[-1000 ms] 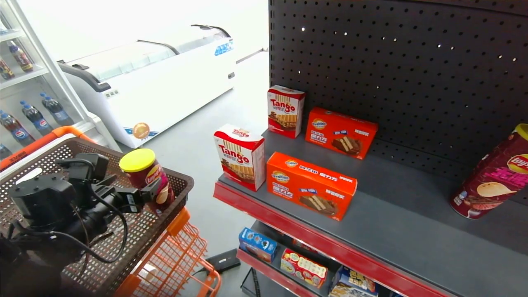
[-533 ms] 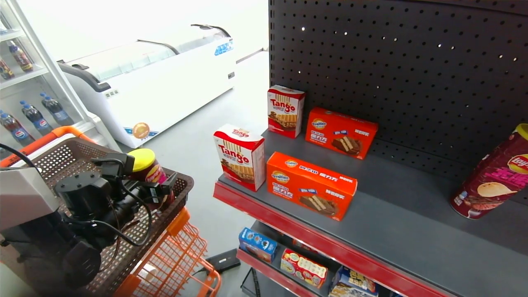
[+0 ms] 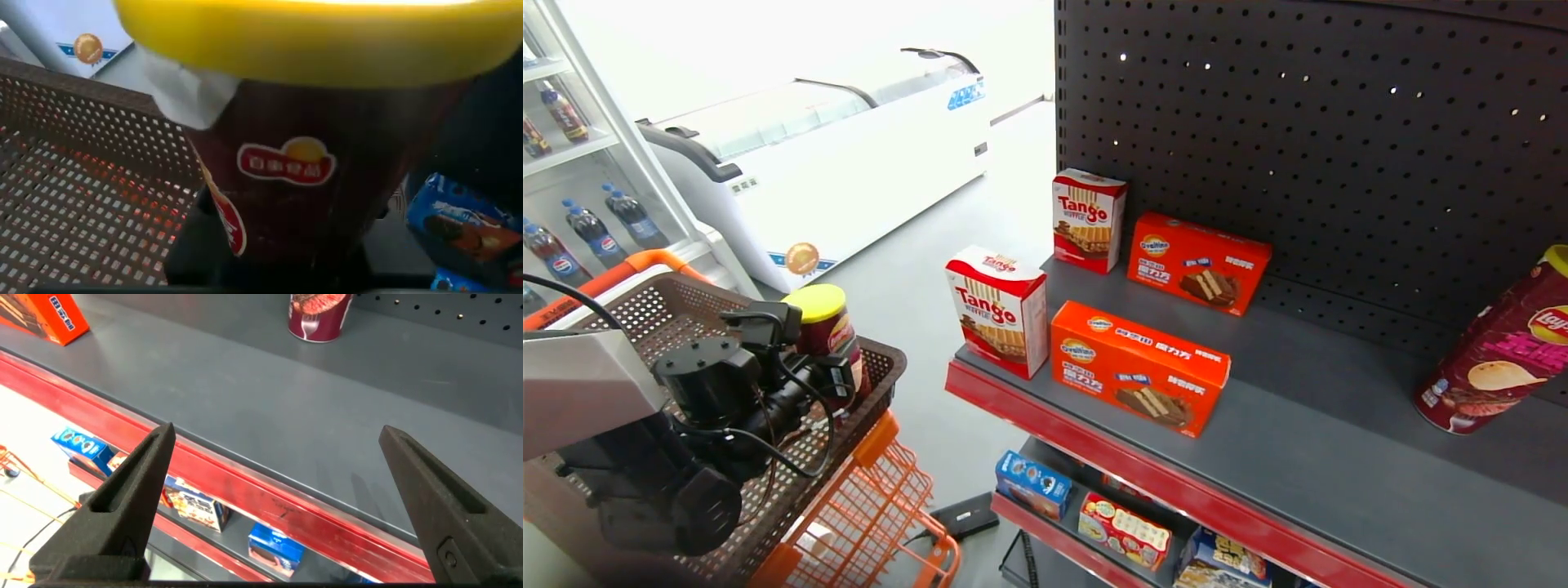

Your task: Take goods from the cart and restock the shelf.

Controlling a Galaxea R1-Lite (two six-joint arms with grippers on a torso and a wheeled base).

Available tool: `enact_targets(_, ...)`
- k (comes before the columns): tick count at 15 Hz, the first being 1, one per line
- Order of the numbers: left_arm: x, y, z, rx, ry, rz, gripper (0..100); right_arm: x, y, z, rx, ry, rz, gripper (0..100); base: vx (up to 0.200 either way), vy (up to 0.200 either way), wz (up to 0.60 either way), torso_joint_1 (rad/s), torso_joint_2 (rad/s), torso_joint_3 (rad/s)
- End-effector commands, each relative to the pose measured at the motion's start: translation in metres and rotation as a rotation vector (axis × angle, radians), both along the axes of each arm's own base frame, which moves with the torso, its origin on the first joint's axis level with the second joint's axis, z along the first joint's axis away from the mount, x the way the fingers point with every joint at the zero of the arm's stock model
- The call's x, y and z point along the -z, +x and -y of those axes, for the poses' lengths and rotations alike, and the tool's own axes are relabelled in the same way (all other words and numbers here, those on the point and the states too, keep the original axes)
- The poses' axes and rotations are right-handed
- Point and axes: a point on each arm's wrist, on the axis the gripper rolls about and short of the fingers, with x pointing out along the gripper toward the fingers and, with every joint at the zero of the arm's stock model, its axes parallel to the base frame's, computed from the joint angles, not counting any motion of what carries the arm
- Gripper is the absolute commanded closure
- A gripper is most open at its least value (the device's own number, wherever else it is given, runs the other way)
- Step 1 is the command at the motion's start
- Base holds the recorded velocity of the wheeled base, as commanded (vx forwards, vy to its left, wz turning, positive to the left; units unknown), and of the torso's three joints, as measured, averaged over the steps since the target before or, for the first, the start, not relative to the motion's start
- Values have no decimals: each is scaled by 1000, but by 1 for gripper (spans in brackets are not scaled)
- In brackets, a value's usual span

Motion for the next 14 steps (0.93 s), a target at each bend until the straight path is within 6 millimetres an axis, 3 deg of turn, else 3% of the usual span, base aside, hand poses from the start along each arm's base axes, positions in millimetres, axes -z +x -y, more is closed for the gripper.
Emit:
enact_targets(1, -17, -5, 6, 6, 2, 49, 100, 0, 0, 0, 0, 0, -1, 0, 0, 0, 0, 0, 0, 0)
enact_targets(4, -69, -22, 6, 1, 30, 179, 100, 0, 0, 0, 0, 0, -1, 0, 0, 0, 0, 0, 0, 0)
enact_targets(5, -77, -29, 7, 6, 31, 179, 100, 0, 0, 0, 0, 0, 1, 0, 0, 0, 0, 0, 0, 0)
enact_targets(6, -109, -55, 9, 28, 33, 203, 100, 0, 0, 0, 0, 0, 1, 0, 0, 0, 0, 0, 0, 0)
enact_targets(7, -122, -64, 11, 40, 35, 246, 100, 0, 0, 0, 0, 0, 1, 0, 0, 0, 0, 0, 0, 0)
enact_targets(10, -140, -83, 19, 86, 32, 300, 100, 0, 0, 0, -1, 0, 1, 0, 0, 0, 0, 0, 0, 0)
enact_targets(12, -135, -89, 26, 129, 30, 284, 100, 0, 0, 0, -1, 0, 1, 0, 0, 0, 0, 0, 0, 0)
enact_targets(14, -134, -112, 52, 383, 19, 274, 100, 0, 0, 0, 0, 0, -1, 0, 0, 0, 0, 0, 0, 0)
